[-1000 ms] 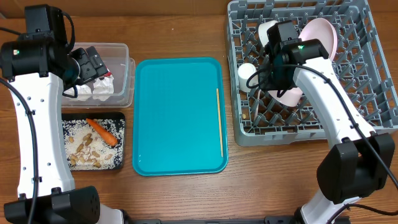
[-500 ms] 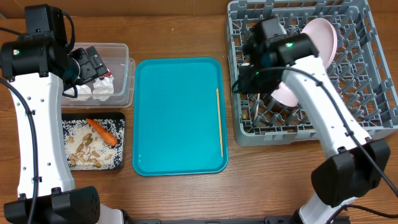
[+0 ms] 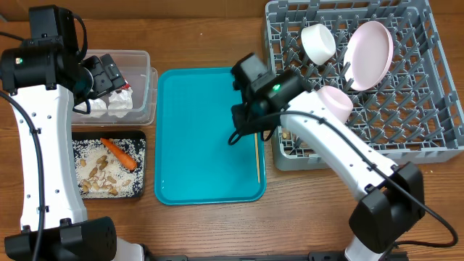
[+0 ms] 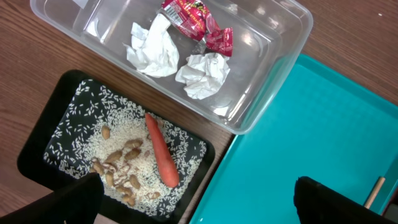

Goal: Sort waste into correct bins and load items into the dishwasher
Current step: 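Move the right gripper back over the wooden chopstick on the tray, then lower the right gripper and close it on the wooden chopstick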

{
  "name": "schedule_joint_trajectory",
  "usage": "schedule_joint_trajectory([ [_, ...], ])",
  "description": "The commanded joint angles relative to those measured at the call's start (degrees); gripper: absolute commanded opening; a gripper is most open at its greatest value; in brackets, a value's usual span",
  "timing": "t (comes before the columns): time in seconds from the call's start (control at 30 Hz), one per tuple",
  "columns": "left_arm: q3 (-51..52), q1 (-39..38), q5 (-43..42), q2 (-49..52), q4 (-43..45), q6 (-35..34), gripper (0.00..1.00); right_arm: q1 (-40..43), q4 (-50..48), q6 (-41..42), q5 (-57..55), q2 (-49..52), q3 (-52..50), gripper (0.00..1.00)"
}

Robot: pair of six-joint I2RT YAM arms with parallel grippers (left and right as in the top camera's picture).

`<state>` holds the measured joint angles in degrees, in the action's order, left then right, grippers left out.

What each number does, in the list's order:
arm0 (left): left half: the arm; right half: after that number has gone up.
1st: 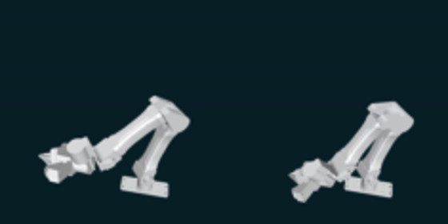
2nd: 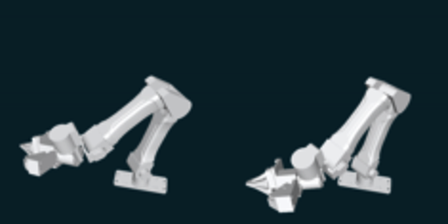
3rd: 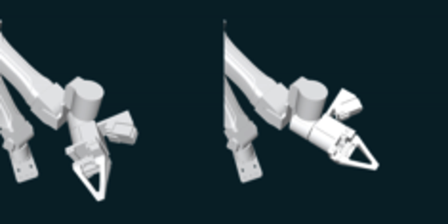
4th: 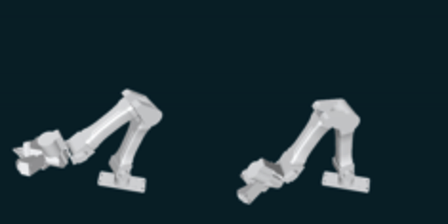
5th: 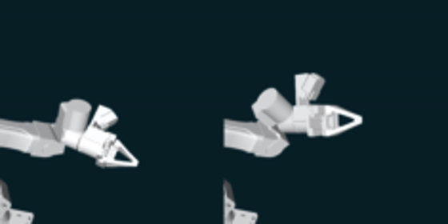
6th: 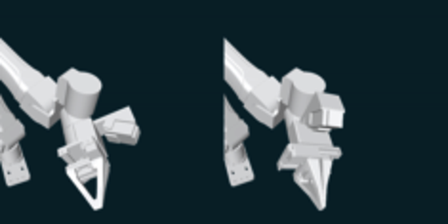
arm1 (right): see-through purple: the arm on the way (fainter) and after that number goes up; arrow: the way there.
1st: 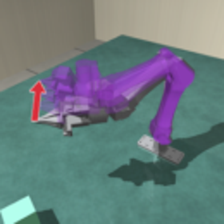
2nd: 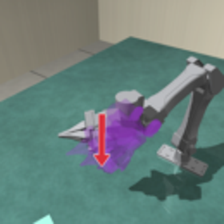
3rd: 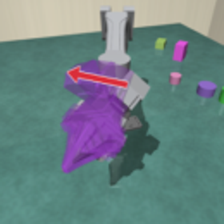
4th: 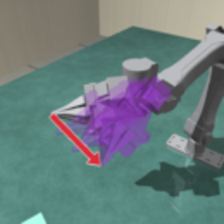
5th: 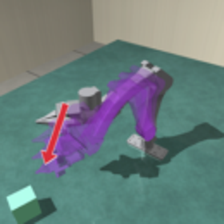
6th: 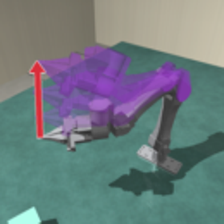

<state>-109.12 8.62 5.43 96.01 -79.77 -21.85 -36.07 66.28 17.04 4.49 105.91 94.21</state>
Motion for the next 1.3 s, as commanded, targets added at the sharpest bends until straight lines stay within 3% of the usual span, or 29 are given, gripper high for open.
schedule_joint_trajectory([
  [0.0,-0.9,-0.2,0.3,-0.5,-0.1,1.0,1.00,-0.7,-2.2,3.5,-3.4,-0.3,-3.3,0.35],
  [0.23,-0.9,-0.2,0.3,-0.5,-0.1,1.0,1.00,-0.7,-5.7,5.8,-3.4,0.4,-8.1,0.35],
  [1.27,-0.9,-0.2,0.3,-0.5,-0.1,1.0,1.00,-0.7,-8.8,8.5,-8.1,10.1,-8.1,0.41],
])
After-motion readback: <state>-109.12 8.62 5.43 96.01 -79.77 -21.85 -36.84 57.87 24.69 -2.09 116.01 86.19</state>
